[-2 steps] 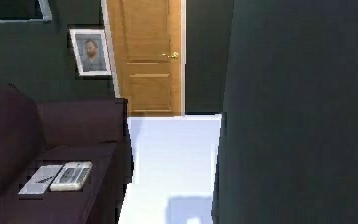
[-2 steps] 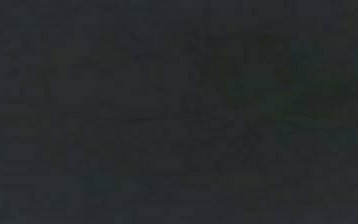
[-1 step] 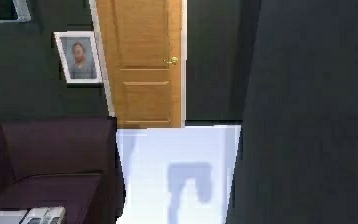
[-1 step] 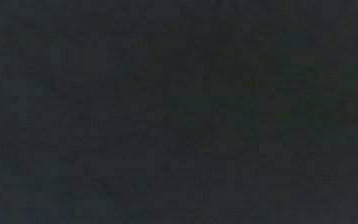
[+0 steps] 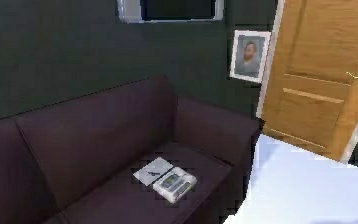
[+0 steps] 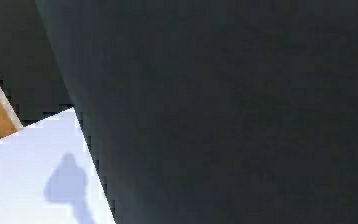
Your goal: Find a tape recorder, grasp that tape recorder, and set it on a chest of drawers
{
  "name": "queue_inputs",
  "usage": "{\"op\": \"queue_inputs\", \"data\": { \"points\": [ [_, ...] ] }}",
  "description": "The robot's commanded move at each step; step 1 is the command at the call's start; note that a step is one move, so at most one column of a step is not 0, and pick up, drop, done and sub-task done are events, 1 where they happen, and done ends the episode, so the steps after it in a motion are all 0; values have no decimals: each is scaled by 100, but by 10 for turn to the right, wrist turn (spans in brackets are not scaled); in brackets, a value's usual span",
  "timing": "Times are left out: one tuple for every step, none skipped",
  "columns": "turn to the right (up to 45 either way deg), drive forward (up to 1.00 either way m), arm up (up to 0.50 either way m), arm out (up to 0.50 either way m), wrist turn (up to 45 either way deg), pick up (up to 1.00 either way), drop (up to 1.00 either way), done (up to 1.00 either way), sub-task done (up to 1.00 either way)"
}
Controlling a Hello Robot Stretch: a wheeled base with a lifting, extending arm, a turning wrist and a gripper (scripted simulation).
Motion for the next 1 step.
{"op": "queue_inputs", "data": {
  "points": [
    [-450, 0, 0, 0, 0, 0, 0, 0, 0]
  ]
}}
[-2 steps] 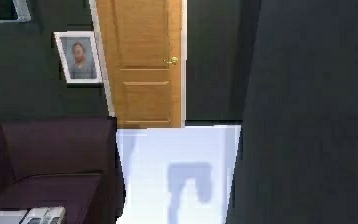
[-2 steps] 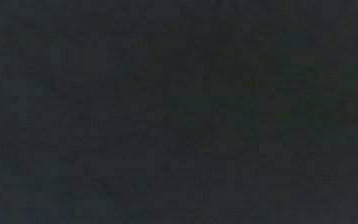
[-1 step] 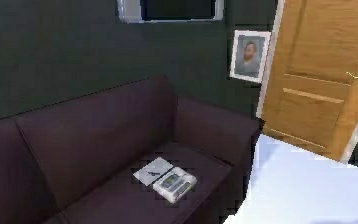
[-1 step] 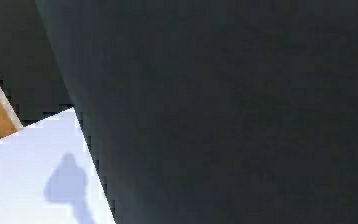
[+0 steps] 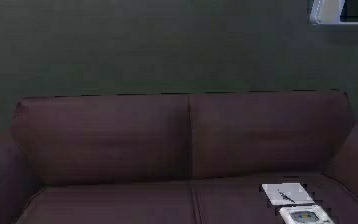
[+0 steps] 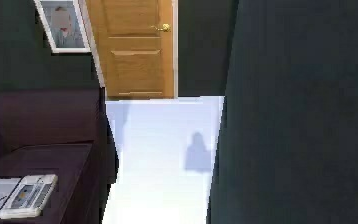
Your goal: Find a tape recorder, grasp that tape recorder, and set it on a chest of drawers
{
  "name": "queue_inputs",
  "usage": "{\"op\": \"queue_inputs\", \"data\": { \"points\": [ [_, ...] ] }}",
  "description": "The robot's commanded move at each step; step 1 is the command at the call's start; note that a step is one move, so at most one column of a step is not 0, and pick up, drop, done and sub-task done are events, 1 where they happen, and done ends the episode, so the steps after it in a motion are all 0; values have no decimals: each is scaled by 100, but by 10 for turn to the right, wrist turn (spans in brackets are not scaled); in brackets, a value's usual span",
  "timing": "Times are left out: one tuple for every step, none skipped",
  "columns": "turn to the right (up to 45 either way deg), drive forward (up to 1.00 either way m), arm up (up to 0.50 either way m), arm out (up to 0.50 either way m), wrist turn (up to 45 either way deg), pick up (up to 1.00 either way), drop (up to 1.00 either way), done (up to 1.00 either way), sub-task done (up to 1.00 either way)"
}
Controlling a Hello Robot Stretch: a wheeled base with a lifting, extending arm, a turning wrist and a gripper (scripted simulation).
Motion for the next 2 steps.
{"op": "queue_inputs", "data": {
  "points": [
    [-420, 0, 0, 0, 0, 0, 0, 0, 0],
    [0, 0, 50, 0, 0, 0, 0, 0, 0]
  ]
}}
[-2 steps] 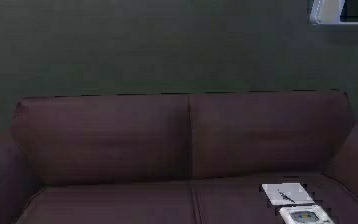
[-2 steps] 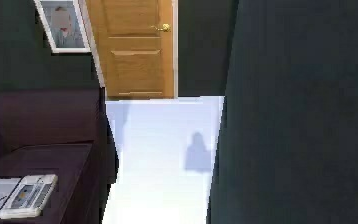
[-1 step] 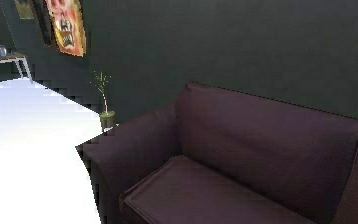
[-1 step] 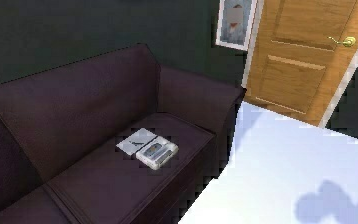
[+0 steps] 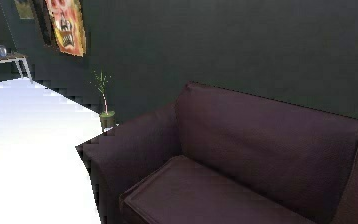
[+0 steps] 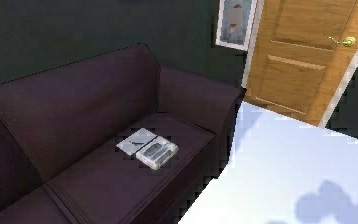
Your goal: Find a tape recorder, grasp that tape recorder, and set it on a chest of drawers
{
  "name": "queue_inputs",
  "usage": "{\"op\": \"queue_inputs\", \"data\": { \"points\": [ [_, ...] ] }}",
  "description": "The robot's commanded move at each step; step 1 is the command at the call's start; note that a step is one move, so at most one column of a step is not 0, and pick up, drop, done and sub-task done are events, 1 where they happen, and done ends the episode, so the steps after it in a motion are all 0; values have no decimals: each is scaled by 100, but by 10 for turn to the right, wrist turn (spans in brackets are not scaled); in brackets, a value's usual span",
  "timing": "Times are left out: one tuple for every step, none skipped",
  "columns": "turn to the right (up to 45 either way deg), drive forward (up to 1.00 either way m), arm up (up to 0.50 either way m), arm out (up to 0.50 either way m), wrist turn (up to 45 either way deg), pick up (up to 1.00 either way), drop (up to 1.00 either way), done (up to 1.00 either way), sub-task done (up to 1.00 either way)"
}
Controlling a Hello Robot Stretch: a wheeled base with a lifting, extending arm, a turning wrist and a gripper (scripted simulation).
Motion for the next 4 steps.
{"op": "queue_inputs", "data": {
  "points": [
    [0, 0, 12, 0, 0, 0, 0, 0, 0],
    [0, 0, 0, 48, 0, 0, 0, 0, 0],
    [0, 0, 0, 0, 450, 0, 0, 0, 0],
    [0, 0, 0, 0, 450, 0, 0, 0, 0]
  ]
}}
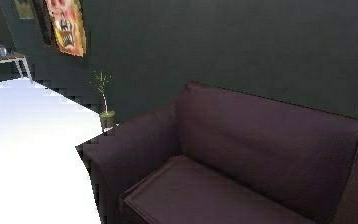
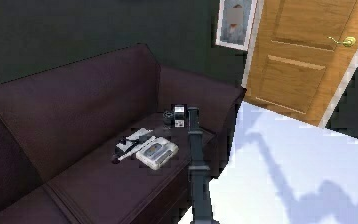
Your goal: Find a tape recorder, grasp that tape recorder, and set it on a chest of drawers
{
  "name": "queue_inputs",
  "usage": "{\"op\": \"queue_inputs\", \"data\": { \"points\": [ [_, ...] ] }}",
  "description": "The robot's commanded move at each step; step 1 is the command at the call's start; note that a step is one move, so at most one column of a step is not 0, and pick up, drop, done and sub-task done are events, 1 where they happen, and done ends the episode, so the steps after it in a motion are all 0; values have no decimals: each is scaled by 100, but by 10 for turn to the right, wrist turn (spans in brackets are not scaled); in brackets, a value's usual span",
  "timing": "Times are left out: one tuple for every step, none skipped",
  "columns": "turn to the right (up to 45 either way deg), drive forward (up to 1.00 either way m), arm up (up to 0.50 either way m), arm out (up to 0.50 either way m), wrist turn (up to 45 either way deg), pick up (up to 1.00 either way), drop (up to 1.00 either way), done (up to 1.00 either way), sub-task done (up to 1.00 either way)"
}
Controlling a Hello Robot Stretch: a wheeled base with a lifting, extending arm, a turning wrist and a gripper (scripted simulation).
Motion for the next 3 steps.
{"op": "queue_inputs", "data": {
  "points": [
    [0, 0, 0, 0, 450, 0, 0, 0, 0],
    [0, 0, 0, 0, 150, 0, 0, 0, 0],
    [0, 0, -30, 0, 0, 0, 0, 0, 0]
  ]
}}
